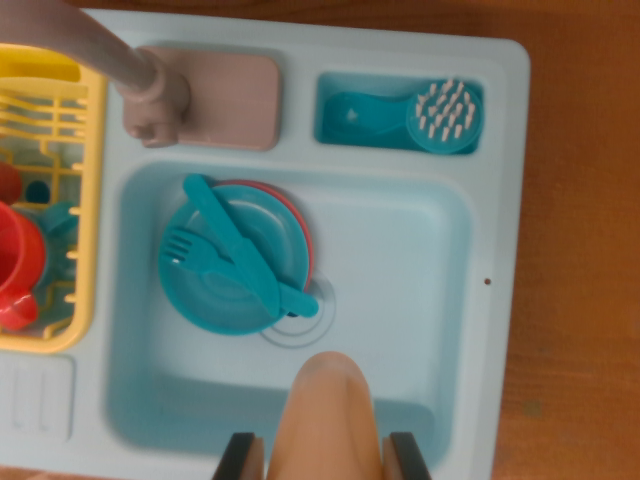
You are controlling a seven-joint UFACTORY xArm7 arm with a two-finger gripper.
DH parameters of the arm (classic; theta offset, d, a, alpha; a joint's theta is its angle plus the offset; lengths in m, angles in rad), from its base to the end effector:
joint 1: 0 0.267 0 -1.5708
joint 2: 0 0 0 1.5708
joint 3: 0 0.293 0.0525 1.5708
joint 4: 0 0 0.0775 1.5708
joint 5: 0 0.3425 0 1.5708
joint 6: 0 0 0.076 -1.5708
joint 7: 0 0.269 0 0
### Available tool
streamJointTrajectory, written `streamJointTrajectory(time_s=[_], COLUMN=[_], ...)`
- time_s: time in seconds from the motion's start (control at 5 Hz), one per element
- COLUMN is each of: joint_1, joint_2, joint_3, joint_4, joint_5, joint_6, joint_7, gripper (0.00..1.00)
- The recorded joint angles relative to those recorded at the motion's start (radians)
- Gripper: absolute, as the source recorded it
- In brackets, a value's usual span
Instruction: Pick detergent from the sink
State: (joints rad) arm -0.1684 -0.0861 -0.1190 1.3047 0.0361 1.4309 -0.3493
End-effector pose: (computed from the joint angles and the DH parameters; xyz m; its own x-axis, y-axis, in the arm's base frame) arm 0.4275 -0.1170 0.3065 0.9981 0.0574 -0.0227 0.0560 -0.9968 -0.0569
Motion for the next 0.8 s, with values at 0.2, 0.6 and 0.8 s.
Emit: streamJointTrajectory(time_s=[0.2, 0.6, 0.8], joint_1=[0.0002, 0.0003, 0.0003], joint_2=[-0.009, -0.016, -0.016], joint_3=[0.000, 0.000, 0.000], joint_4=[0.024, 0.043, 0.043], joint_5=[-0.0020, -0.0035, -0.0035], joint_6=[0.033, 0.059, 0.059], joint_7=[0.002, 0.004, 0.004], gripper=[1.00, 1.00, 1.00])
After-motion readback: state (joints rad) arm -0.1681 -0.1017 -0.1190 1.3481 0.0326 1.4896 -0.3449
